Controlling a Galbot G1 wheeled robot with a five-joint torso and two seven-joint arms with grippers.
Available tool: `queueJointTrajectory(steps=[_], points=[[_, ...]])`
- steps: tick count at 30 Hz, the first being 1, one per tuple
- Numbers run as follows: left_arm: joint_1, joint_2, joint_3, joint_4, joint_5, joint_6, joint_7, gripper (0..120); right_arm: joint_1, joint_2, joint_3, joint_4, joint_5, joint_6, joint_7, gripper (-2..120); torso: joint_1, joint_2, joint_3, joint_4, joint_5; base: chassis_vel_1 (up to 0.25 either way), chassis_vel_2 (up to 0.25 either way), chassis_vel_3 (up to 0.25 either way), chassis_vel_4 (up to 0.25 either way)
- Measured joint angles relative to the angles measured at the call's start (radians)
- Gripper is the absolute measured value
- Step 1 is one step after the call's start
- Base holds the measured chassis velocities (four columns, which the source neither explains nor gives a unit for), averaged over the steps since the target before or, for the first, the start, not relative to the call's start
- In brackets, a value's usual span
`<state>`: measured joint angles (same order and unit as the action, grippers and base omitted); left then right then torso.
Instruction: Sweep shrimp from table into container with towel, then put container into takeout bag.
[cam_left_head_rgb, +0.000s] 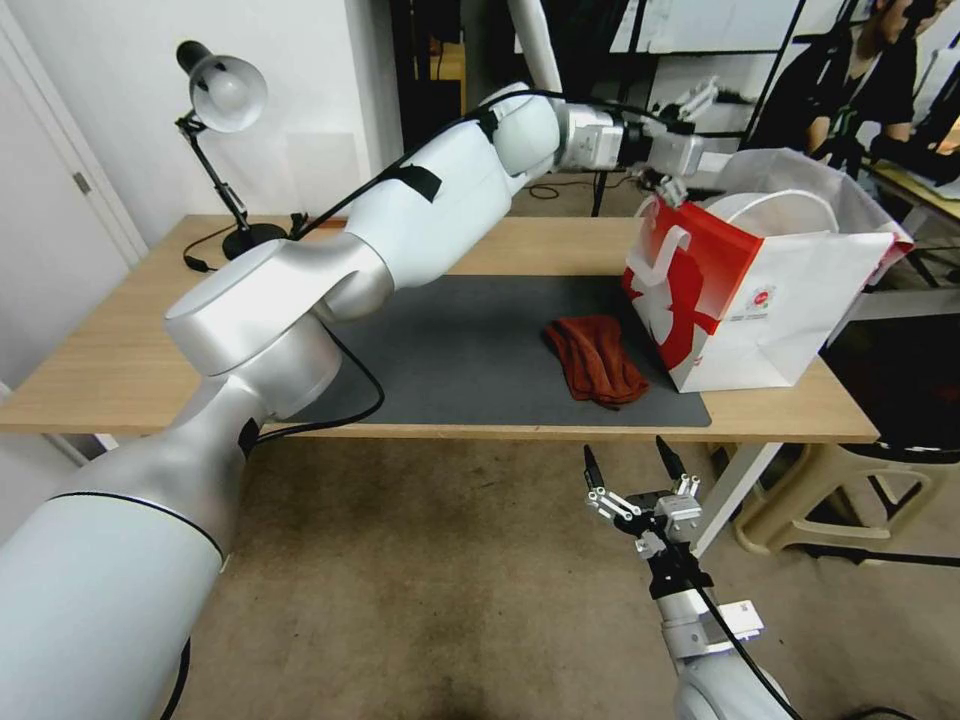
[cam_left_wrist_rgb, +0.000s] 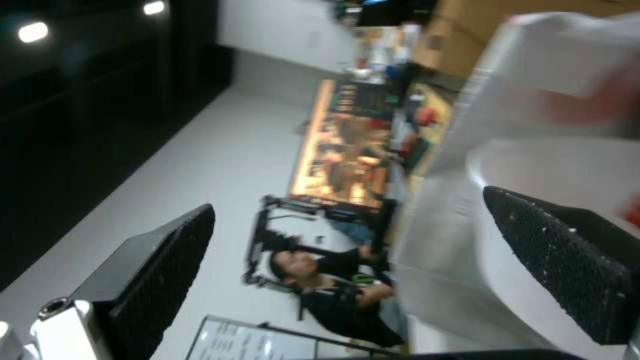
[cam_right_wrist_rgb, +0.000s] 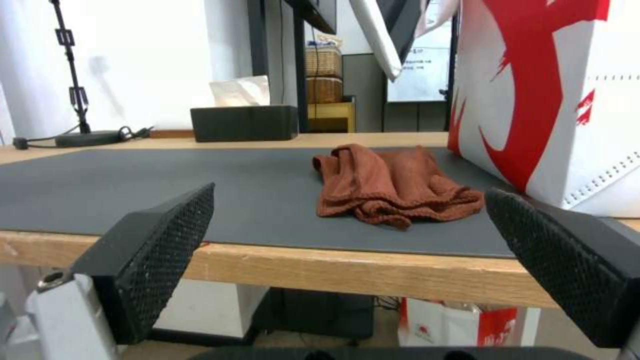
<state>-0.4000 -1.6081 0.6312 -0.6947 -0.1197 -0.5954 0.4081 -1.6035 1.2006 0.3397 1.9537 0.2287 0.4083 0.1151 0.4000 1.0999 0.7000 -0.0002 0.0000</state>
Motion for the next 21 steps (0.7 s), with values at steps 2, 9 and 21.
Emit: queueJointTrajectory(steps=[2, 9, 21], points=[[0.003, 0.000, 0.021, -0.012, -0.049, 0.031, -0.091, 100, -0.001, -0.001, 0.001, 0.002, 0.001, 0.000, 0.000, 100, 0.000, 0.000, 0.000, 0.0002, 0.0000, 0.000, 0.000, 0.000, 0.000], [0.059, 0.000, 0.116, -0.079, -0.323, 0.169, -0.521, 100, -0.001, -0.005, 0.002, 0.007, 0.004, 0.000, 0.001, 100, 0.000, 0.000, 0.000, -0.0001, 0.0000, 0.000, 0.000, 0.000, 0.000], [0.273, 0.005, -0.003, -0.301, -0.671, 0.400, -0.914, 100, 0.003, -0.011, 0.007, 0.019, 0.021, 0.004, 0.001, 100, 0.000, 0.000, 0.000, -0.0007, 0.0000, 0.000, 0.000, 0.000, 0.000]])
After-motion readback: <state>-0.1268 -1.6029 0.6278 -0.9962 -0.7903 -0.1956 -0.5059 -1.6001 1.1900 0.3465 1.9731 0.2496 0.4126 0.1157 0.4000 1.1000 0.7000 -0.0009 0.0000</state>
